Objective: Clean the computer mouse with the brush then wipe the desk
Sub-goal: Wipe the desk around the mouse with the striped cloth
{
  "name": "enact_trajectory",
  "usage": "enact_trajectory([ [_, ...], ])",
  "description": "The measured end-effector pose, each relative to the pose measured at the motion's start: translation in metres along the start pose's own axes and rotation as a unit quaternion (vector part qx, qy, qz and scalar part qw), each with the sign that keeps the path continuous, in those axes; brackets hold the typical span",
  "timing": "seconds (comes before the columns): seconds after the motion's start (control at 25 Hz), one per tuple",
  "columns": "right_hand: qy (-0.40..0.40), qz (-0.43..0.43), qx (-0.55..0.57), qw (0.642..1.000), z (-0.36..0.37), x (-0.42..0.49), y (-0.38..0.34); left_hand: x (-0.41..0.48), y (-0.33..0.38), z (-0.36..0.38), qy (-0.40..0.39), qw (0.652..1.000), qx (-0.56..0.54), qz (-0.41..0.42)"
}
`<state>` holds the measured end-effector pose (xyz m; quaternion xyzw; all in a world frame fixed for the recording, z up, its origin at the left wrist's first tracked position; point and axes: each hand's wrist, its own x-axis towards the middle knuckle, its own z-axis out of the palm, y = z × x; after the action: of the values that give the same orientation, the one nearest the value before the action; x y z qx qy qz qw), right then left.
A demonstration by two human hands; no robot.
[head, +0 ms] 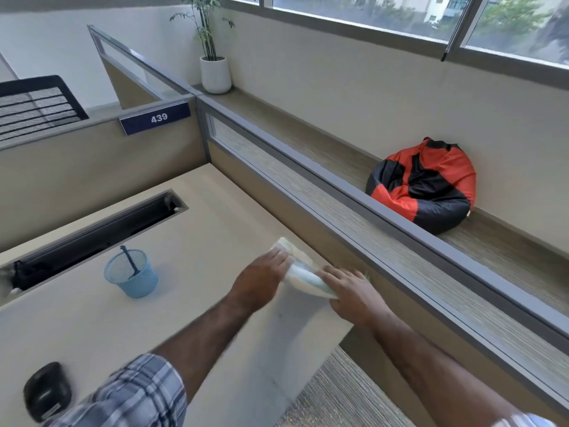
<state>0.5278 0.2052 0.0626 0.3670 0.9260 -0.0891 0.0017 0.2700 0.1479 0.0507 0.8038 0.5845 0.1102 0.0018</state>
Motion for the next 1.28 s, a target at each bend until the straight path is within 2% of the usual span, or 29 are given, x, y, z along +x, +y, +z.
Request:
enact_trajectory([
  [0.12, -0.068, -0.009, 0.019, 0.997, 0.01, 0.035, -0.017, -0.018, -0.027, 0.021, -0.045, 0.999, -0.01, -0.017],
  [0.28, -0.157, -0.067, 0.002, 0.985, 0.037, 0.053, -0.033, -0.066, -0.032, 0.038, -0.068, 0.997, -0.017, -0.029],
  [0.44, -0.18, -0.163, -0.027, 0.97, 0.05, 0.031, -0.034, -0.117, 0.012, 0.038, -0.086, 0.994, -0.016, -0.072],
  [0.52, -0.178, -0.223, -0.043, 0.957, 0.052, 0.007, -0.032, -0.144, 0.042, 0.042, -0.105, 0.992, -0.033, -0.061],
  [0.6, -0.177, -0.276, -0.061, 0.943, 0.051, -0.021, -0.028, -0.161, 0.073, 0.041, -0.146, 0.987, -0.059, -0.01],
  [0.68, -0.199, -0.31, -0.06, 0.928, 0.043, -0.05, -0.019, -0.172, 0.101, 0.044, -0.21, 0.975, -0.034, 0.064],
  [0.72, -0.211, -0.323, -0.064, 0.92, 0.039, -0.064, -0.013, -0.172, 0.115, 0.038, -0.273, 0.958, -0.005, 0.087],
  [0.76, -0.219, -0.331, -0.075, 0.915, 0.036, -0.077, -0.006, -0.168, 0.126, 0.031, -0.333, 0.939, 0.026, 0.081],
  [0.8, -0.23, -0.333, -0.089, 0.91, 0.031, -0.088, 0.001, -0.166, 0.135, 0.033, -0.343, 0.934, 0.055, 0.081],
  [0.84, -0.238, -0.321, -0.1, 0.911, 0.026, -0.098, 0.006, -0.157, 0.137, 0.029, -0.345, 0.936, 0.028, 0.062],
  [0.92, -0.242, -0.266, -0.08, 0.93, 0.01, -0.111, 0.021, -0.13, 0.143, 0.016, -0.36, 0.926, -0.108, 0.042],
  [0.96, -0.243, -0.22, -0.049, 0.944, 0.0, -0.114, 0.028, -0.119, 0.149, 0.009, -0.341, 0.931, -0.118, 0.061],
  [1.0, -0.226, -0.168, -0.016, 0.959, -0.012, -0.114, 0.036, -0.108, 0.146, 0.008, -0.292, 0.949, -0.081, 0.085],
  [1.04, -0.193, -0.117, 0.005, 0.974, -0.023, -0.111, 0.044, -0.094, 0.14, 0.001, -0.244, 0.962, -0.089, 0.081],
  [1.16, -0.078, -0.015, 0.06, 0.995, -0.04, -0.084, 0.054, -0.044, 0.096, -0.019, -0.131, 0.984, -0.098, -0.072],
  [1.28, 0.022, 0.057, 0.104, 0.993, -0.04, -0.042, 0.038, 0.015, 0.05, -0.029, -0.049, 0.988, 0.004, -0.149],
])
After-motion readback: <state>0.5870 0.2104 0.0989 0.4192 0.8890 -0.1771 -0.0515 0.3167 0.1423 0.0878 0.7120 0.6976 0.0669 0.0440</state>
